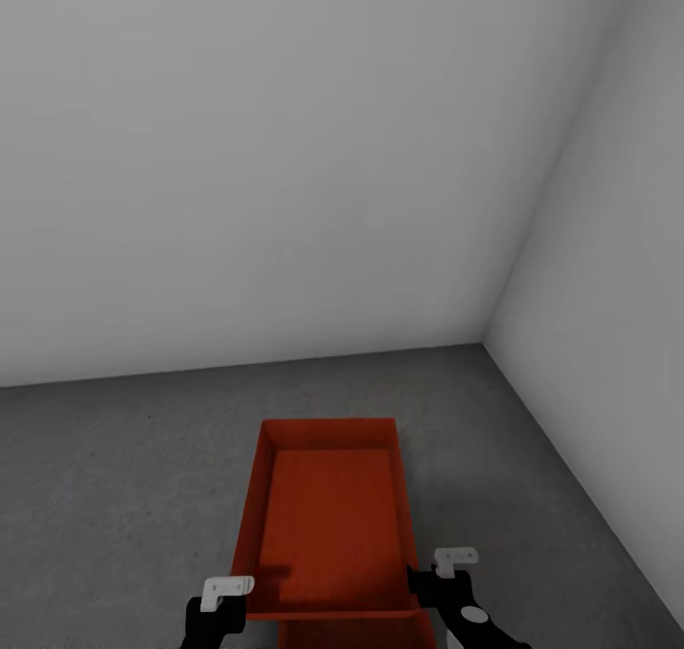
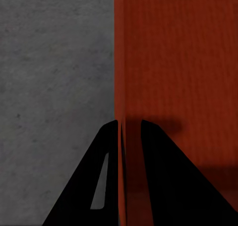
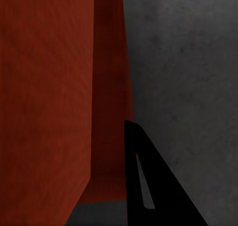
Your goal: Move the two storage containers from the living room to the garage. In the garage, place one container on the floor and stack the other container on top of it (either order is fine).
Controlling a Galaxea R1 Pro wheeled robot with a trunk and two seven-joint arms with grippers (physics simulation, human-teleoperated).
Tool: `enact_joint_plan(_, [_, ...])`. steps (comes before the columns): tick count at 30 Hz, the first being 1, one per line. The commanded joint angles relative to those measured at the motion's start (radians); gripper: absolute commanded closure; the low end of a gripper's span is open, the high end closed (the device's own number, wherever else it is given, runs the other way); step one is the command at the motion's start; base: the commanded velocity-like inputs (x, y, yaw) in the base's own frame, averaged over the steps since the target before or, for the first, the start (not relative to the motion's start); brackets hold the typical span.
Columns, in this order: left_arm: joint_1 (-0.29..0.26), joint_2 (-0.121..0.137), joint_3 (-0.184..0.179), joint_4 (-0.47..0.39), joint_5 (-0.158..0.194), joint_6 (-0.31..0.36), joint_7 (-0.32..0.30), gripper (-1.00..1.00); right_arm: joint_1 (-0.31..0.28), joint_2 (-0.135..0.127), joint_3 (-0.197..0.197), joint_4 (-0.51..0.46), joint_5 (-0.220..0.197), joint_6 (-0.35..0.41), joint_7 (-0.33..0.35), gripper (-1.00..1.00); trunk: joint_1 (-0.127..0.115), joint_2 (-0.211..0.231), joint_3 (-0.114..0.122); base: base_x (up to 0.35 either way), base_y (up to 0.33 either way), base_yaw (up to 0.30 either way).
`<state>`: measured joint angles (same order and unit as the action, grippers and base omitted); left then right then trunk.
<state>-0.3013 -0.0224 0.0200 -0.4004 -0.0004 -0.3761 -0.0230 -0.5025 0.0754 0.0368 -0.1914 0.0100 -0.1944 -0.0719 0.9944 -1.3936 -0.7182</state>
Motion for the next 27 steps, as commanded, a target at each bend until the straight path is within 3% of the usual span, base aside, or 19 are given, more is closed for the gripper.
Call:
enact_joint_plan(1, [-0.001,0.0,0.018,-0.001,0.007,-0.003,0.008,1.0,-0.001,-0.016,-0.006,0.001,-0.001,-0.003,-0.011,1.0,0.0,0.0,-0.002,0.0,0.0,0.064])
enact_joint_plan(27, [-0.001,0.0,0.018,0.0,0.007,-0.003,0.008,1.0,-0.001,-0.016,-0.006,0.001,-0.001,-0.003,-0.011,1.0,0.0,0.0,-0.04,0.0,0.0,0.067])
